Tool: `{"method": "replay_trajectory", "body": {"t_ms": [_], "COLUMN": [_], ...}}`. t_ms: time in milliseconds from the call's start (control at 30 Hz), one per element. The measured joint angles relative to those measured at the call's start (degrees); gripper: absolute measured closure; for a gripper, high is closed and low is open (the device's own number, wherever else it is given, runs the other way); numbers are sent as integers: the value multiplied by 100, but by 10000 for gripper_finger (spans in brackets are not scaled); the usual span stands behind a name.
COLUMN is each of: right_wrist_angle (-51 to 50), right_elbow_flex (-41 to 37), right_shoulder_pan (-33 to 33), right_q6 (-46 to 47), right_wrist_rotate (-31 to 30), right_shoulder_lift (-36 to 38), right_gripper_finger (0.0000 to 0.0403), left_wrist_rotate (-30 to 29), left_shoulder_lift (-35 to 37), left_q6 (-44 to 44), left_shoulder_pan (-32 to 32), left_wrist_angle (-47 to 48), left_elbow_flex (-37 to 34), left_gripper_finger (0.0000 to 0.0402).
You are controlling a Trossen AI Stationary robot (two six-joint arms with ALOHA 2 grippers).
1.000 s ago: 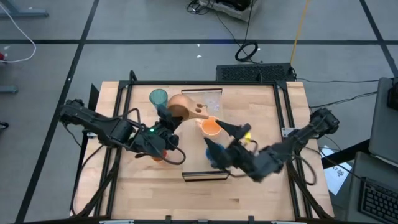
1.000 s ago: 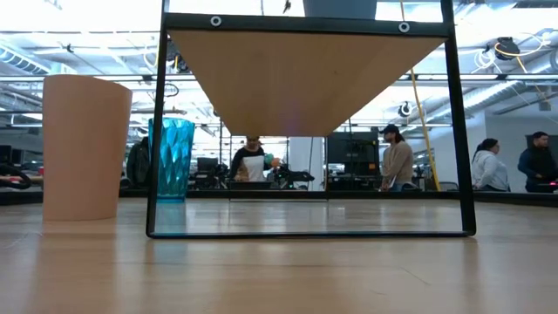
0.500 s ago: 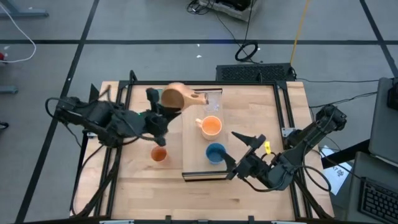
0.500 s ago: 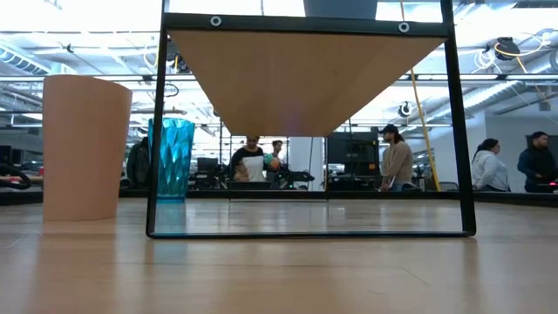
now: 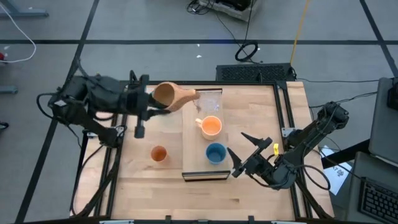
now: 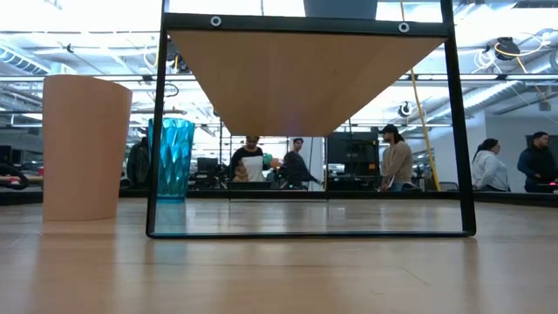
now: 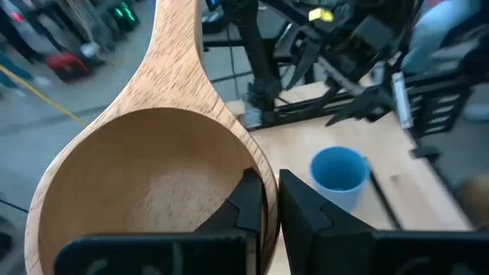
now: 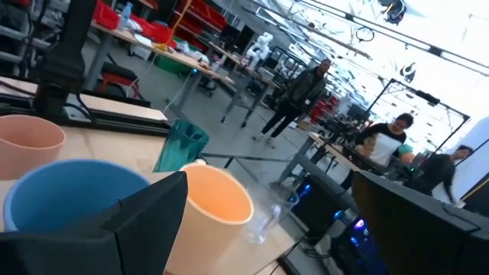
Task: Stack small to large cups/mugs on shelf
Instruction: Put the brown cup on the shelf
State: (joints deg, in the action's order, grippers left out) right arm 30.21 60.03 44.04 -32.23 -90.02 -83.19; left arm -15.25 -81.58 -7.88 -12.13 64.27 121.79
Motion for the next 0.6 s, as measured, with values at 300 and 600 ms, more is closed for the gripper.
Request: {"method": "replay_trajectory", "body": {"t_ms": [300, 600], "right_wrist_angle": [1087, 1251], "right_elbow_flex": [-788, -1094], "right_shoulder_pan": [111, 356], "right_q6": [19, 449], "right_wrist_rotate": [4, 3], "right_shoulder_lift": [64, 62], "right_gripper_finger": [39, 39], "left_wrist_rotate": [1242, 1467], "left_shoulder_lift": [0, -2], "left_q6": [626, 298], "left_shoulder_pan": [799, 1039], "left_wrist_angle": [699, 796], "left_elbow_flex": [206, 165], "left_gripper_finger": [378, 378]}}
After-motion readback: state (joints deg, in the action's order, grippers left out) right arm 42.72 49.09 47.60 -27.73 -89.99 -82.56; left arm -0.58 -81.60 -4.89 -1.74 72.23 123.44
